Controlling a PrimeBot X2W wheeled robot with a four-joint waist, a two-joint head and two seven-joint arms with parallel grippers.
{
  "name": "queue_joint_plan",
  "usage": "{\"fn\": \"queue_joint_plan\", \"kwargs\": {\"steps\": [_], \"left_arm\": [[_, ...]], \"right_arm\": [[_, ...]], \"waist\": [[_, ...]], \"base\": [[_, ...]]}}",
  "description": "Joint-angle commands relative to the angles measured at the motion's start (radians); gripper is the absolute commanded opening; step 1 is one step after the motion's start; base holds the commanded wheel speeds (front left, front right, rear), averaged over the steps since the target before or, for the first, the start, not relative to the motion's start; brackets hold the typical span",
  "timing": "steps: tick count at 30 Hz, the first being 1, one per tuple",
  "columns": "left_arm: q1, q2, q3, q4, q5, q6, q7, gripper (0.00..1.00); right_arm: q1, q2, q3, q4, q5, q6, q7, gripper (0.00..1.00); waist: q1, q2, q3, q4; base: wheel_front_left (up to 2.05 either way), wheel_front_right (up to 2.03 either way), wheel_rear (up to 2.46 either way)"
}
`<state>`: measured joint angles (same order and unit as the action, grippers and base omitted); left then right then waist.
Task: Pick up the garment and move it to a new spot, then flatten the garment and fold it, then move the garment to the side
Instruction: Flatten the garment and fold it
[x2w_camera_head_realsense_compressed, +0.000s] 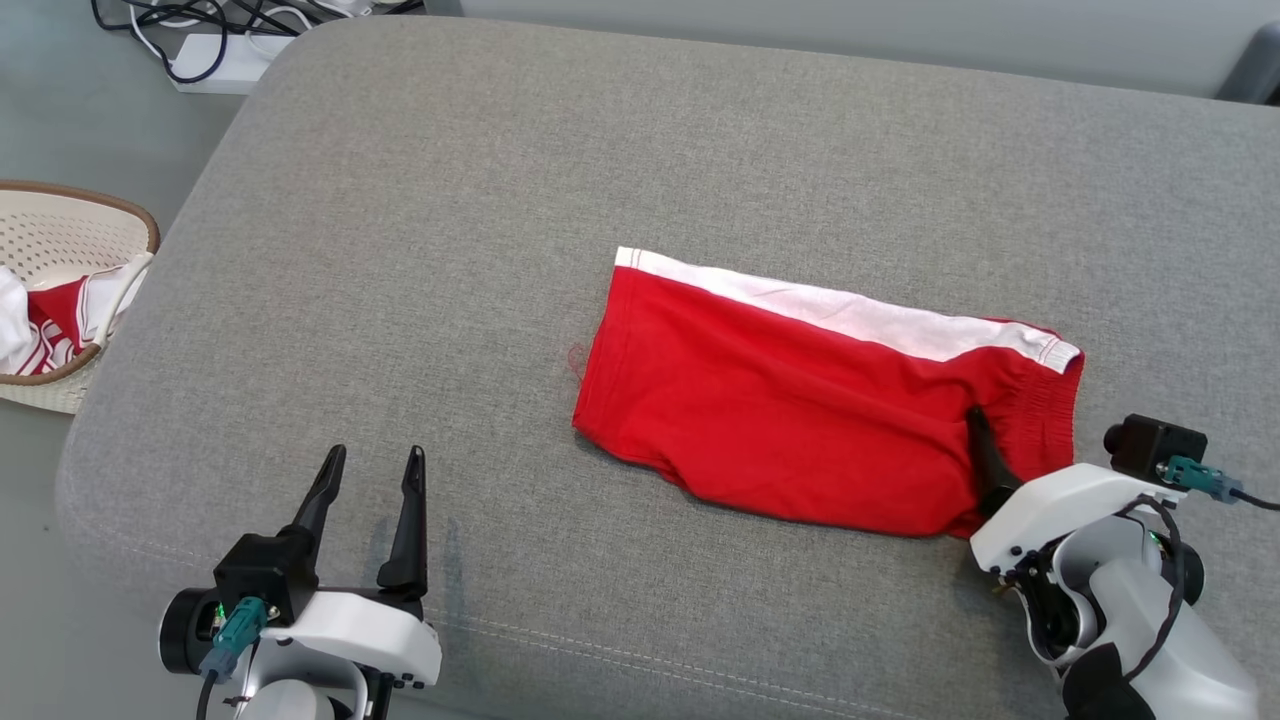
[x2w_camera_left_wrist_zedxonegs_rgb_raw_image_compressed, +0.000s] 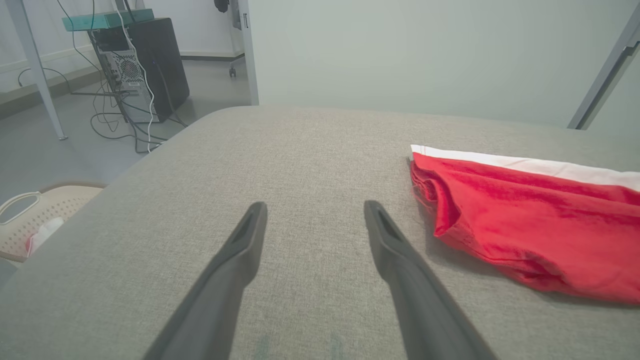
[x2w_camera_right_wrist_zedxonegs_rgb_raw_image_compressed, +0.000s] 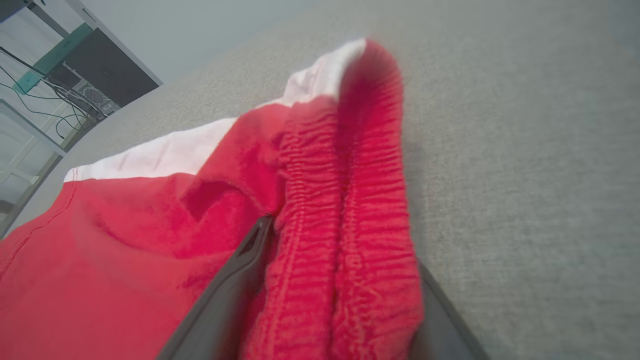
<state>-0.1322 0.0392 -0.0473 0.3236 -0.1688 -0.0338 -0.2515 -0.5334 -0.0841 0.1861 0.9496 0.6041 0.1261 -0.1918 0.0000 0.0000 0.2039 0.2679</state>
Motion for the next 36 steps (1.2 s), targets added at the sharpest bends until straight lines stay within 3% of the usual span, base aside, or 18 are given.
{"fn": "queue_joint_plan", "kwargs": {"steps": [1,3,4,5,6,7,22,31,36], "left_arm": [[-0.034,0.011,0.027,-0.02,-0.006,0.003,-0.01,1.0],[-0.036,0.011,0.023,-0.018,-0.007,0.003,-0.01,1.0],[-0.036,0.011,0.021,-0.017,-0.008,0.003,-0.01,1.0],[-0.036,0.011,0.019,-0.017,-0.009,0.003,-0.01,1.0],[-0.035,0.011,0.016,-0.017,-0.01,0.003,-0.01,1.0],[-0.034,0.011,0.014,-0.016,-0.012,0.003,-0.01,1.0],[-0.013,0.011,-0.003,-0.012,-0.03,0.0,-0.01,1.0],[-0.005,0.011,-0.038,0.002,-0.051,0.005,-0.01,1.0],[-0.001,0.011,-0.072,0.009,-0.068,0.004,-0.01,1.0]], "right_arm": [[0.013,0.034,0.051,0.009,0.023,0.005,0.037,1.0],[0.009,0.034,0.073,0.009,0.048,0.005,0.051,0.96],[0.007,0.034,0.08,0.01,0.058,0.005,0.051,0.8],[0.005,0.034,0.086,0.011,0.065,0.005,0.051,0.52],[0.004,0.032,0.09,0.011,0.073,0.005,0.047,0.37],[0.003,0.027,0.092,0.009,0.082,0.005,0.038,0.0],[0.022,-0.123,0.086,-0.08,0.185,0.005,-0.034,0.0],[0.051,-0.146,0.206,-0.372,0.315,0.005,0.092,0.0],[0.034,-0.144,0.273,-0.448,0.325,0.005,0.164,0.0]], "waist": [[0.0,0.0,0.0,0.001],[0.0,0.0,0.0,0.001],[0.0,0.0,0.0,0.002],[0.0,0.0,0.0,0.002],[0.0,0.0,0.0,0.001],[0.0,0.0,-0.001,0.001],[0.0,0.0,-0.037,-0.055],[0.0,0.0,-0.06,-0.059],[0.0,0.0,-0.066,-0.024]], "base": [[0.0,0.0,0.0],[0.0,0.0,0.0],[0.0,0.0,0.0],[0.0,0.0,0.0],[0.0,0.0,0.0],[0.0,0.0,0.0],[0.0,0.0,0.0],[0.0,0.0,0.0],[0.0,0.0,0.0]]}}
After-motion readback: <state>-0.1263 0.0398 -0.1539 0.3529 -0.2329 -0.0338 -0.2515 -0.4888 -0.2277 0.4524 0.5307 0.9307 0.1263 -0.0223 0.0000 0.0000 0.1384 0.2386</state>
